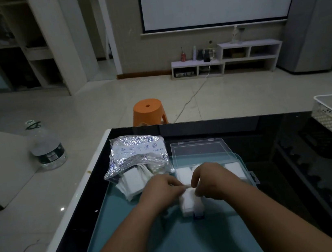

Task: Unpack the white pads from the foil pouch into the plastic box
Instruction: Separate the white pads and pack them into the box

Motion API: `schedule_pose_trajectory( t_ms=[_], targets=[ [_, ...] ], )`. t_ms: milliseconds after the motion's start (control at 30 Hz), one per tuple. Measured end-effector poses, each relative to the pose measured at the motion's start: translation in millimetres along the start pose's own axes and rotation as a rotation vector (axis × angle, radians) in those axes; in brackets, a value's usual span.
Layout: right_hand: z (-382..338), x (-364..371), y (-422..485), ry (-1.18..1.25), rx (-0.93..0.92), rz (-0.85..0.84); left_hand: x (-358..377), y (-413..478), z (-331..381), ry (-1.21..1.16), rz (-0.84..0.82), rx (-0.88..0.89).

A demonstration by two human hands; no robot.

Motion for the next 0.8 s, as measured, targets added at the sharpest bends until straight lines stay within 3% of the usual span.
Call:
schedule_pose_trajectory(
  t_ms=[233,567,800],
  targets=[
    [-9.0,-1.2,3.2,0.13,-0.051,0.143,-23.6,-10.6,-12.8,-0.108,0.342,-0.071],
    [-54.8,11.6,18.3,0.261,-0.166,0.212,-50.8,-26.2,-38.7,-0.214,0.467,-0.138],
    [-76.4,18.1,24.4,0.255,-0.225,0.223,-57.0,-27.2,-68.1,-0.355,0.534,-0.308]
  ],
)
Point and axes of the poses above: each hand's wrist, its own y-axis towards the middle knuckle, its own x-axis out of the palm, z = x × y, the point moved 3 cm from there along y, towards the middle knuckle, and after that the axes turned 13 degrees about -z, right-handed, at the moved point
